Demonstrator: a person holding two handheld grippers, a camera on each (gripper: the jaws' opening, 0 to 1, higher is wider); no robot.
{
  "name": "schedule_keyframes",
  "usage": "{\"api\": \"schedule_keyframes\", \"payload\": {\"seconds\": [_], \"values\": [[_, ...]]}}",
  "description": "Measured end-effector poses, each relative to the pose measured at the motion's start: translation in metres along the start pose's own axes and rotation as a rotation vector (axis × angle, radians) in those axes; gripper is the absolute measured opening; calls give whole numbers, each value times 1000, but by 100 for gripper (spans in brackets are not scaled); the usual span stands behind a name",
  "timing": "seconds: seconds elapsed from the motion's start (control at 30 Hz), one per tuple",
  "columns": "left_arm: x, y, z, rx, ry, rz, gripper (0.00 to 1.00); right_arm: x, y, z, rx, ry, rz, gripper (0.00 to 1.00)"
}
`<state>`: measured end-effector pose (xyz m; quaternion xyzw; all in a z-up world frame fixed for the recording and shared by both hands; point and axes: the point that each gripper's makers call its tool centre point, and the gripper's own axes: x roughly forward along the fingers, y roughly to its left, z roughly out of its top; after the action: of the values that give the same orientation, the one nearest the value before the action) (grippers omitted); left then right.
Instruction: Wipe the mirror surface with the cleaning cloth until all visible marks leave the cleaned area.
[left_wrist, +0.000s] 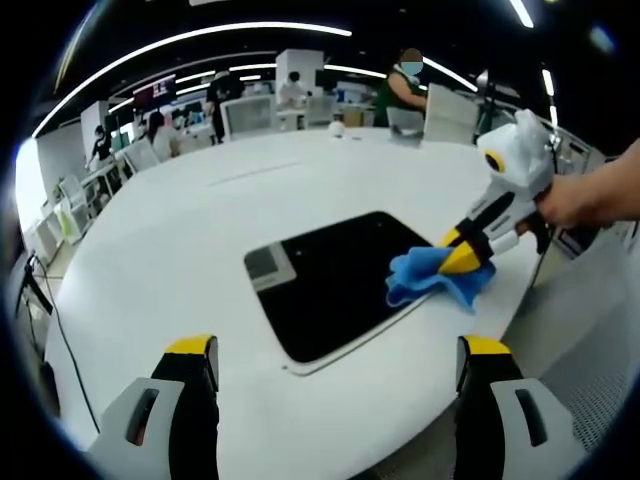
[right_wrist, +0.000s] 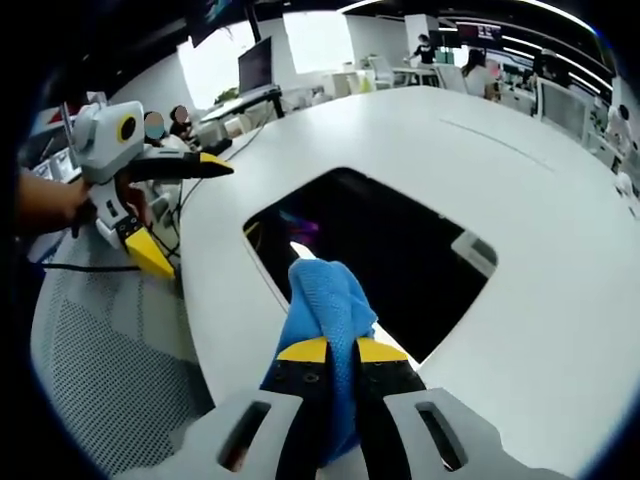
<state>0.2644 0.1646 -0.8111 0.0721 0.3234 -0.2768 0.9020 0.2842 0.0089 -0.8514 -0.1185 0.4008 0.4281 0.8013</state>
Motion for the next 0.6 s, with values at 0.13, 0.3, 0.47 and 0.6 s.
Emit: {"api": "schedule_keyframes", "payload": {"seconds": [0.13, 0.3, 0.47, 0.6], "values": [[0, 0, 0, 1, 1, 0, 99, -2, -2, -2, -7, -6, 8, 3], [0, 1, 0, 2, -1, 5, 99, -5, -6, -4, -6, 0, 13, 3], [0, 1, 0, 3, -1, 4, 99, -7, -7, -6, -9, 4, 16, 3], [0, 1, 0, 2, -1, 4, 99, -7, -6, -6, -13, 9, 19, 3]]}}
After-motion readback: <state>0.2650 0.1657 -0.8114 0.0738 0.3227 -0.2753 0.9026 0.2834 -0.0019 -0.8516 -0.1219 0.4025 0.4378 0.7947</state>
